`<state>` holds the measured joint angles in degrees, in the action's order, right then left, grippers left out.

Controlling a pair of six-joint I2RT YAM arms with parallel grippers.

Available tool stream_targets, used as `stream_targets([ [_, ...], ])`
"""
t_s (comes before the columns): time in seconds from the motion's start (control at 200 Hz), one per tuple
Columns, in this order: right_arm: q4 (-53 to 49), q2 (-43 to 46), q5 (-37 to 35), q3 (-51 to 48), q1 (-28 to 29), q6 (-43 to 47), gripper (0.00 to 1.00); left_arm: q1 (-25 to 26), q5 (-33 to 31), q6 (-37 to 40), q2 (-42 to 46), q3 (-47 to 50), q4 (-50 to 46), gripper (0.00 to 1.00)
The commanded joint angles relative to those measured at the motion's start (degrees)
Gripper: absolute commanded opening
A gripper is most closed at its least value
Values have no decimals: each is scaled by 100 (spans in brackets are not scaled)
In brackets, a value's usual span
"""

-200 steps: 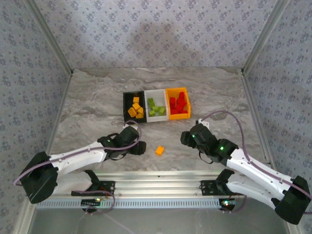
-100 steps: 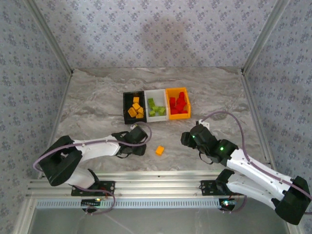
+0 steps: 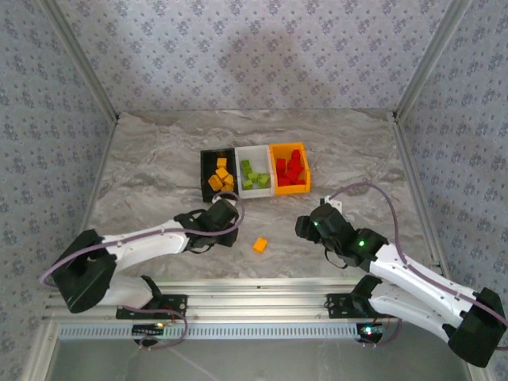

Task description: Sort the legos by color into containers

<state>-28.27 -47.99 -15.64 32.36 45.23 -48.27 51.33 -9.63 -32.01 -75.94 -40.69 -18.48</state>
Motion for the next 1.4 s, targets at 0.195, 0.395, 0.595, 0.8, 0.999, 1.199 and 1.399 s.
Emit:
stream_targets([
  [0.195,55,19,-30,-108,-56,-127,71,-616,-15,513,-1375,-2606,-113,29],
  [0.395,-125,69,-54,-98,-89,-130,71,-968,-105,736,-3140,-4437,-599,28],
  [0.595,-263,175,-58,-105,-102,-144,71,-1099,-119,818,-3936,-5540,-1001,50],
  [0.8,-311,287,-49,-85,-111,-150,71,-991,-31,813,-3489,-5483,-1031,83],
  [0.999,-235,312,-1,-83,-120,-150,71,-499,248,672,-2175,-4078,-657,99],
  [1.199,-126,238,60,-90,-136,-135,71,269,182,366,-1169,-2615,-677,99],
  [1.399,-14,145,96,-116,-153,-134,71,995,285,-54,-1117,-1583,-470,99],
])
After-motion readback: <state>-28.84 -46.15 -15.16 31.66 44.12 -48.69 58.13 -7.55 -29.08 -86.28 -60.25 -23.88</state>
